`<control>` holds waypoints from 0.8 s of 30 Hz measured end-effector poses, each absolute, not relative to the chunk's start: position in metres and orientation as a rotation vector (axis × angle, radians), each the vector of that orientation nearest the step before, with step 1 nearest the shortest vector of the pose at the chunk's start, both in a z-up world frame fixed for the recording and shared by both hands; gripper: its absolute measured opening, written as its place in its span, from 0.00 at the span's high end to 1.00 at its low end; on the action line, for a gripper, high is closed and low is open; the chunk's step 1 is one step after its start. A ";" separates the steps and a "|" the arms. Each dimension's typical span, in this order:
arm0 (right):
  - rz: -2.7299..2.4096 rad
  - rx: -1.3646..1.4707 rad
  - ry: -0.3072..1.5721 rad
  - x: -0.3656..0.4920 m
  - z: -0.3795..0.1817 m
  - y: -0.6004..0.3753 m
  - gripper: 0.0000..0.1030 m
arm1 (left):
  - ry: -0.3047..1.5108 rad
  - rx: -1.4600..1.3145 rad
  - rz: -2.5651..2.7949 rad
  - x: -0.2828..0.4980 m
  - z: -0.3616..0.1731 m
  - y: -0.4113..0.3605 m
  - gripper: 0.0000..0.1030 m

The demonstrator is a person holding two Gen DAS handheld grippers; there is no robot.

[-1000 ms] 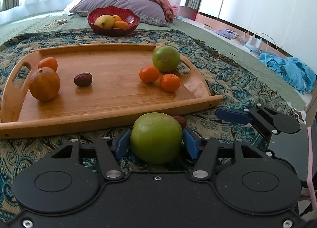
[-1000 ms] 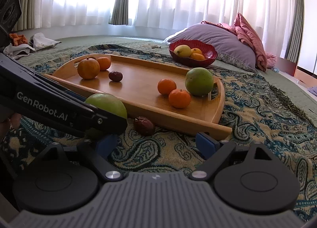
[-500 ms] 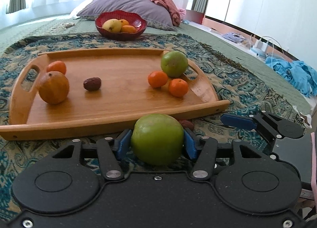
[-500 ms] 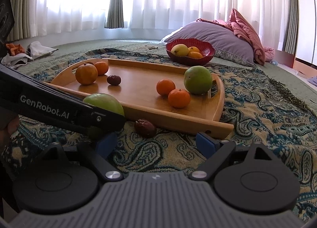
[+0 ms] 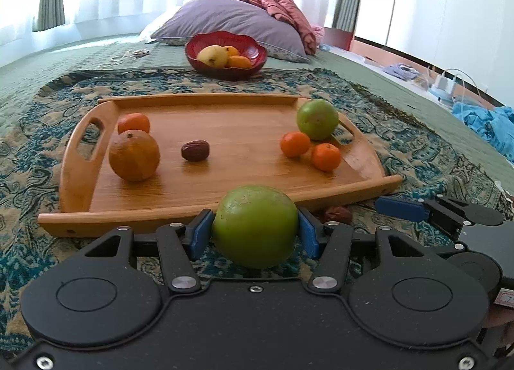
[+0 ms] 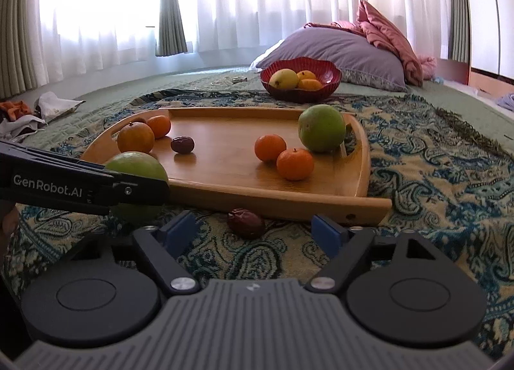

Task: Organize fruits
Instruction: 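Close the left gripper on the pomelo while the right gripper grasps the date, then lift and carry the pomelo and date over the tray with both grippers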

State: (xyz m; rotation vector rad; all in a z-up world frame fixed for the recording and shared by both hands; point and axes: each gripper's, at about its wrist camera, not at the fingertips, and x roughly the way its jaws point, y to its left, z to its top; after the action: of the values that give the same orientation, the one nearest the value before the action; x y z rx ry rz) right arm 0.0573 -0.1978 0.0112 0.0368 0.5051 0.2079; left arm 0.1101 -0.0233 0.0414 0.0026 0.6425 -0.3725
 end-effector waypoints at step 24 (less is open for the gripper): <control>0.118 0.105 0.554 0.070 0.007 -0.177 0.67 | 0.601 0.021 -0.336 0.110 0.043 -0.022 0.48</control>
State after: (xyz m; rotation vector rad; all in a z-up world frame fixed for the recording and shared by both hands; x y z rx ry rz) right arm 0.0703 -0.1769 0.0069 0.1054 0.5545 0.1178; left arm 0.1097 -0.0220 0.0431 0.0211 0.6013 -0.3362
